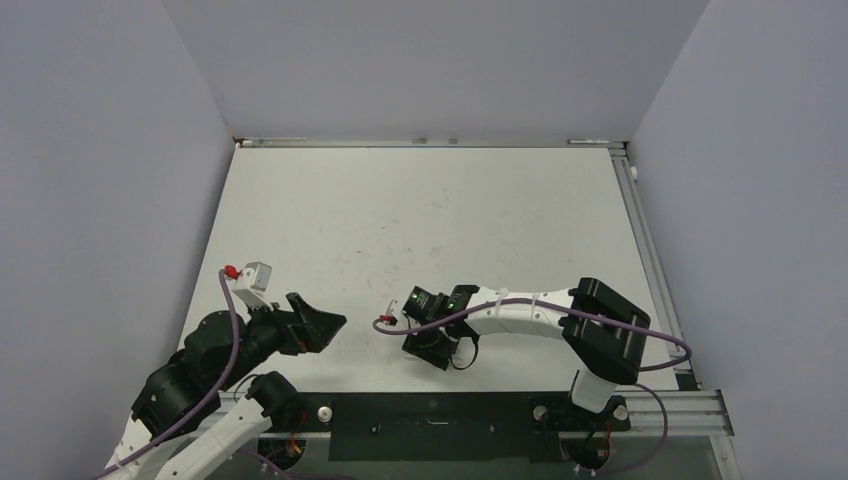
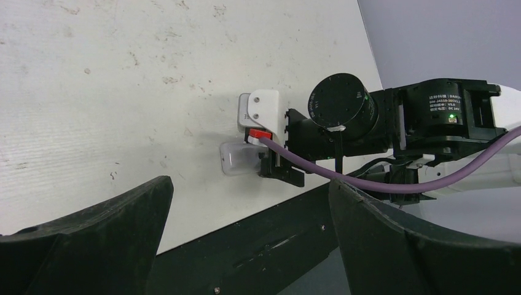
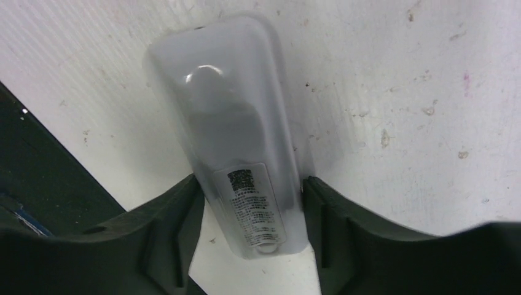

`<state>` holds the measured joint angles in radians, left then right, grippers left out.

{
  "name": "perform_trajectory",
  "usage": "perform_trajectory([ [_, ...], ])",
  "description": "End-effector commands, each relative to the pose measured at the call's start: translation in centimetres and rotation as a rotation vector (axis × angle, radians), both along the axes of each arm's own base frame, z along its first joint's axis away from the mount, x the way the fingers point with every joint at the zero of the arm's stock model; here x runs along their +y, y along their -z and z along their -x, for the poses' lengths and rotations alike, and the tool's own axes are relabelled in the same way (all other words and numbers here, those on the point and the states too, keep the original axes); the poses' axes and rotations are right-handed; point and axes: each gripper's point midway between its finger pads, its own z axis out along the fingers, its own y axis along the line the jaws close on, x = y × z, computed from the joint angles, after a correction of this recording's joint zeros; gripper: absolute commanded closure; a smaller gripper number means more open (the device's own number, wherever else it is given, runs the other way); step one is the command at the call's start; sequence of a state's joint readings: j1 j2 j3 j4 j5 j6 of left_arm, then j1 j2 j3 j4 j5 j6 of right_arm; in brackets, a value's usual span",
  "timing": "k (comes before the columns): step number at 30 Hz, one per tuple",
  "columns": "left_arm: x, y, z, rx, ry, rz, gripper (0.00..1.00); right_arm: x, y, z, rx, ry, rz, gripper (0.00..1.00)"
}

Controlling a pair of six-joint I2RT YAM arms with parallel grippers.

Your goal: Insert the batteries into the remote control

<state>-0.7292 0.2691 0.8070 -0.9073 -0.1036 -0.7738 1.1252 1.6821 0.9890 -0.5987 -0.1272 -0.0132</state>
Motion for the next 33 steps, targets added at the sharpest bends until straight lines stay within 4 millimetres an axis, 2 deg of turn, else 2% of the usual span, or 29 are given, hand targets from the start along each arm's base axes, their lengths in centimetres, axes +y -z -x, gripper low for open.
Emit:
perform_trajectory([
  [1, -0.5, -0.2, -0.1, 0.002, 0.012, 0.021, 0.04, 0.3, 0.4, -0.7, -0.005, 0.053, 0.02, 0.56],
  [4, -1.0, 0.3, 0.0, 0.016, 0.024, 0.033, 0.04, 0.3, 0.5, -0.6, -0.001, 0.087, 0.021, 0.81],
  [6, -1.4, 0.4, 0.0, 0.019, 0.039, 0.052, 0.04, 0.4, 0.3, -0.8, -0.01, 0.118, 0.002, 0.91],
  [12, -3.3, 1.3, -0.1, 0.049, 0.093, 0.101, 0.04, 1.0, -2.0, -1.2, -0.043, 0.248, -0.138, 0.91],
  [18, -5.3, 2.1, -0.4, 0.068, 0.148, 0.159, 0.04, 1.1, -6.6, -1.9, -0.038, 0.393, -0.371, 0.91],
  [22, -7.1, 2.4, -0.3, 0.076, 0.213, 0.231, 0.04, 1.7, -10.1, -1.5, 0.005, 0.418, -0.563, 0.91],
  [27, -9.7, 0.8, -0.1, 0.02, 0.333, 0.374, 0.04, 2.9, -14.3, -0.4, 0.049, 0.37, -0.769, 0.91],
  [33, -11.2, -1.2, 0.3, -0.076, 0.43, 0.524, 0.04, 4.3, -18.6, 1.8, 0.153, 0.294, -0.979, 0.92],
])
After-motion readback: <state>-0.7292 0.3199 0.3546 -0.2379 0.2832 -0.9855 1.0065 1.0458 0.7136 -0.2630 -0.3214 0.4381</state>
